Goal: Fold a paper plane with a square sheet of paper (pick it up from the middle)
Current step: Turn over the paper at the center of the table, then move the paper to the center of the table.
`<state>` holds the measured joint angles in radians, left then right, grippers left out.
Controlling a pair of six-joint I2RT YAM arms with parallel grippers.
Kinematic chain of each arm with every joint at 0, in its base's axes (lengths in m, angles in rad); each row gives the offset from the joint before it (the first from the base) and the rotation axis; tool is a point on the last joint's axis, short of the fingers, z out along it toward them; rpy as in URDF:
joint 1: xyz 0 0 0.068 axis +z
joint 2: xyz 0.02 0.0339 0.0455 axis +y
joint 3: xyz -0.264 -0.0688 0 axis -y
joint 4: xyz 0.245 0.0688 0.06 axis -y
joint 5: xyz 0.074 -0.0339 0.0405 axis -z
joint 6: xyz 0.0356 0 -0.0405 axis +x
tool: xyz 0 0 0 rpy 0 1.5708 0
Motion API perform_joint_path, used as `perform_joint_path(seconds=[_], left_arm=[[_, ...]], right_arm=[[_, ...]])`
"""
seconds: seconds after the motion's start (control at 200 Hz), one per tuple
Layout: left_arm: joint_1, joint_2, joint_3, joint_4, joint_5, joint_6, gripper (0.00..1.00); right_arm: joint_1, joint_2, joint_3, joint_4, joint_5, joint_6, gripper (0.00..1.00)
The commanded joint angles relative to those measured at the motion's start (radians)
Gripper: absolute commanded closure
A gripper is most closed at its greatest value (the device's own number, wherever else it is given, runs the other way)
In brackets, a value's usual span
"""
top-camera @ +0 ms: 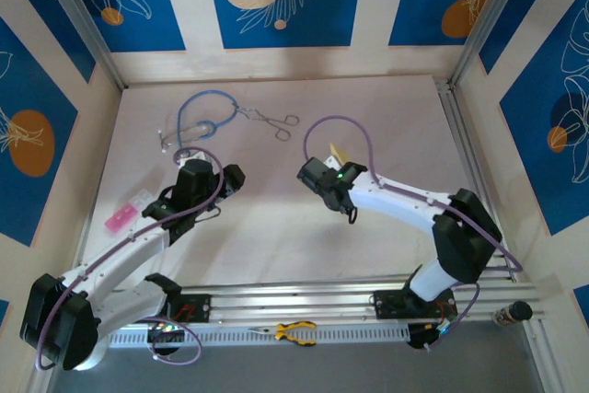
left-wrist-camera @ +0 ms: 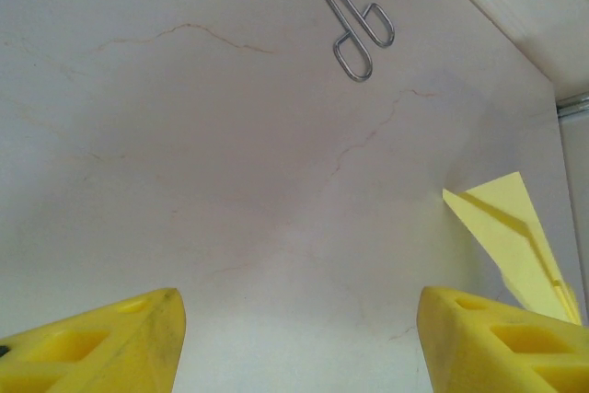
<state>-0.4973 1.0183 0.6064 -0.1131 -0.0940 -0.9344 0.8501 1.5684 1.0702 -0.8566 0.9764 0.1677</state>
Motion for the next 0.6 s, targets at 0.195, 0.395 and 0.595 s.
perform_joint_path(seconds=[0.195, 0.395, 0.595], left_arm=[[0.019, -0.015, -0.015, 0.000, 0.019, -0.010, 0.32], [0.023, -0.009, -0.020, 0.004, 0.023, -0.020, 0.32], [0.023, -0.011, -0.015, -0.008, 0.025, -0.021, 0.32]], right_arm=[[0.115, 0.072, 0.023, 0.005, 0.045, -0.004, 1.00], [0.193, 0.096, 0.015, 0.057, -0.104, -0.045, 1.00], [0.183, 0.106, 0.048, 0.063, -0.318, 0.006, 0.88]])
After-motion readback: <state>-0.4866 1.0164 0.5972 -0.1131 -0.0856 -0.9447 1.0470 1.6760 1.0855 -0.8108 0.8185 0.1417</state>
